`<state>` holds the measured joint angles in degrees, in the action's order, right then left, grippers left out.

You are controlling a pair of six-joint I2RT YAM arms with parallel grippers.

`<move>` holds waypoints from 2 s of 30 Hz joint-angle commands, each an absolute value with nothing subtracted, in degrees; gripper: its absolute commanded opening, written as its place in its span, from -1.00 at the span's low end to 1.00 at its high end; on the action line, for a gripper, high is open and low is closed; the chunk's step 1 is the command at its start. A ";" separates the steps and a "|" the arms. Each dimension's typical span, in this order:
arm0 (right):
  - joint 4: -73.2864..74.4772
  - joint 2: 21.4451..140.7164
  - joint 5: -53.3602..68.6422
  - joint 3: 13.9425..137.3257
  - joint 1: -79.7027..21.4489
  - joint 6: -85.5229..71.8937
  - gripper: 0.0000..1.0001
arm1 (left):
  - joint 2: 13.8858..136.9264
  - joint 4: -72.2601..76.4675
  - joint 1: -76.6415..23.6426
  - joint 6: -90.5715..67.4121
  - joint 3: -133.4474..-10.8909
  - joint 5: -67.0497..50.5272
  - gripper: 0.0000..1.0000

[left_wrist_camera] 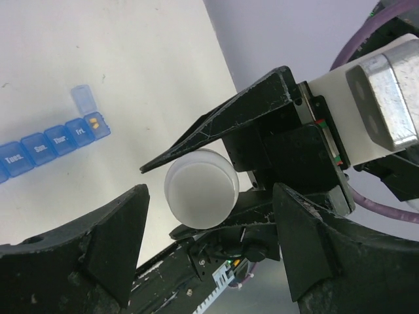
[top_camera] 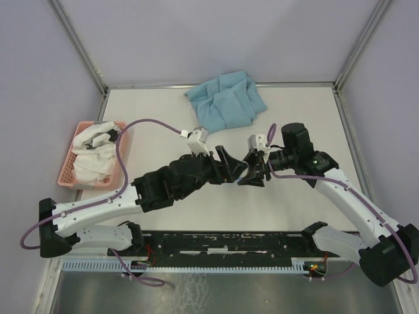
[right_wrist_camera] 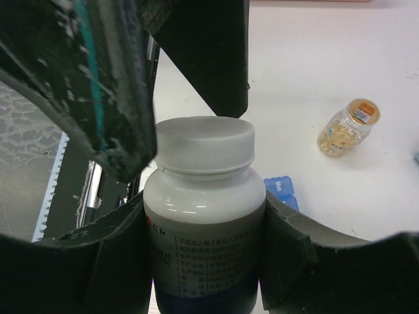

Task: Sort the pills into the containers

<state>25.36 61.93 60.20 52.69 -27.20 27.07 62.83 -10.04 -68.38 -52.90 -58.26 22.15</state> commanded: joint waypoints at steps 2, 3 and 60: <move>25.01 61.27 60.24 55.19 -27.00 28.04 -0.99 | 63.52 -11.53 -69.17 -55.29 -61.87 28.70 0.59; 24.97 61.20 60.30 55.19 -27.04 28.04 -0.99 | 63.66 -11.63 -69.17 -55.35 -61.97 28.99 0.55; 12.11 62.94 74.32 53.42 -26.27 10.79 -0.99 | 53.62 17.99 -49.49 -23.29 -50.16 -19.33 0.99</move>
<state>11.46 63.83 73.38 50.78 -26.13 7.29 60.69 10.79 -49.50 -14.76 -51.57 -28.86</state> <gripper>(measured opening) 0.601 0.937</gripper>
